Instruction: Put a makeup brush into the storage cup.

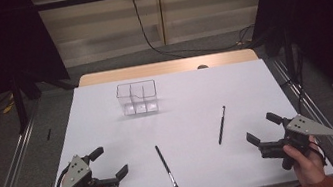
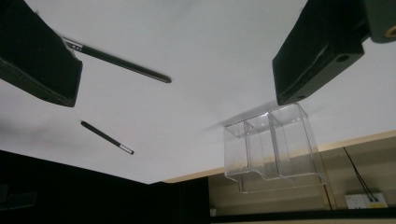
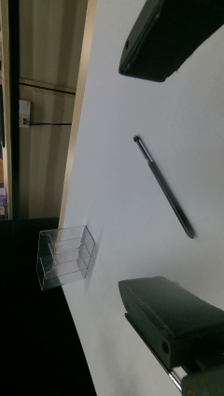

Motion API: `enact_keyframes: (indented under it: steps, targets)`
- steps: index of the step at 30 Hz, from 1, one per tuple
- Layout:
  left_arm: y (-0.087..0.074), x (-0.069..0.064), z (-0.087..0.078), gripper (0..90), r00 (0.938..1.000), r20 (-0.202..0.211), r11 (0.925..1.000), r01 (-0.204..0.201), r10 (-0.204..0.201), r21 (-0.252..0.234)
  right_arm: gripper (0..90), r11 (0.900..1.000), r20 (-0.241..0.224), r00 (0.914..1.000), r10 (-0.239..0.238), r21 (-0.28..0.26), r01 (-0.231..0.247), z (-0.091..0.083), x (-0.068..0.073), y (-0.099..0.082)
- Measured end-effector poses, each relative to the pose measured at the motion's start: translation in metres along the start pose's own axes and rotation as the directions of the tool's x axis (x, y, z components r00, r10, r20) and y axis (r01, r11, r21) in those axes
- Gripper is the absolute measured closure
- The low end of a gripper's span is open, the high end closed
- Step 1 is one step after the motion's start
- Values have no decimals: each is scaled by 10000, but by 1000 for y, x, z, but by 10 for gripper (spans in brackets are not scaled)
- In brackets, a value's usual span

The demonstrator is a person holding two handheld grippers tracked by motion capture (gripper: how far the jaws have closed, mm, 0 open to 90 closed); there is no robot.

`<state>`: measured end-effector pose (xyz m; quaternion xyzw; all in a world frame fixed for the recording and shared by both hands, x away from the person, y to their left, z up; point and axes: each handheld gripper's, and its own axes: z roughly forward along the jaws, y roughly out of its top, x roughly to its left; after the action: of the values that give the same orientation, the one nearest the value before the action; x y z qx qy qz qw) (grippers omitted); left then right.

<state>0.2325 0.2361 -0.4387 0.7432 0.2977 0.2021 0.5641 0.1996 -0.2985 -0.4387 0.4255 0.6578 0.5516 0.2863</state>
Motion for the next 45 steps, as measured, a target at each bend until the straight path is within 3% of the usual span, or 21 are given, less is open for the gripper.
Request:
enact_keyframes:
  steps: [8, 17, 20, 31, 35, 38, 45]
  targets:
    - [10, -8, 11, 29, 9976, 628, 9994, -291, 280, 173, 0, 10000, -68, 10000, -22, 68, 23, 1, 1, 0]
    - [14, -8, 25, 26, 9954, 870, 9982, -439, 402, 402, 0, 9999, -151, 9999, 48, 145, -45, 2, 1, 0]
    - [16, -9, 33, 26, 9910, 1277, 9979, -473, 414, 433, 0, 9998, -208, 9998, 54, 185, -51, 3, 1, 0]
    - [27, -9, 49, 27, 9889, 1353, 9952, -708, 611, 680, 0, 9997, -224, 9997, 63, 238, -57, 4, 1, -1]
    - [31, -8, 55, 32, 9864, 1535, 9935, -725, 584, 877, 0, 9996, -259, 9997, 40, 264, -33, 4, 1, -1]
    - [33, -6, 61, 38, 9874, 1555, 9934, -465, 298, 1050, 0, 9996, -262, 9996, 50, 264, -43, 4, 1, -1]
    - [38, -7, 74, 38, 9774, 2044, 9845, -856, 533, 1529, 0, 9996, -297, 9996, 42, 268, -34, 4, 1, -1]
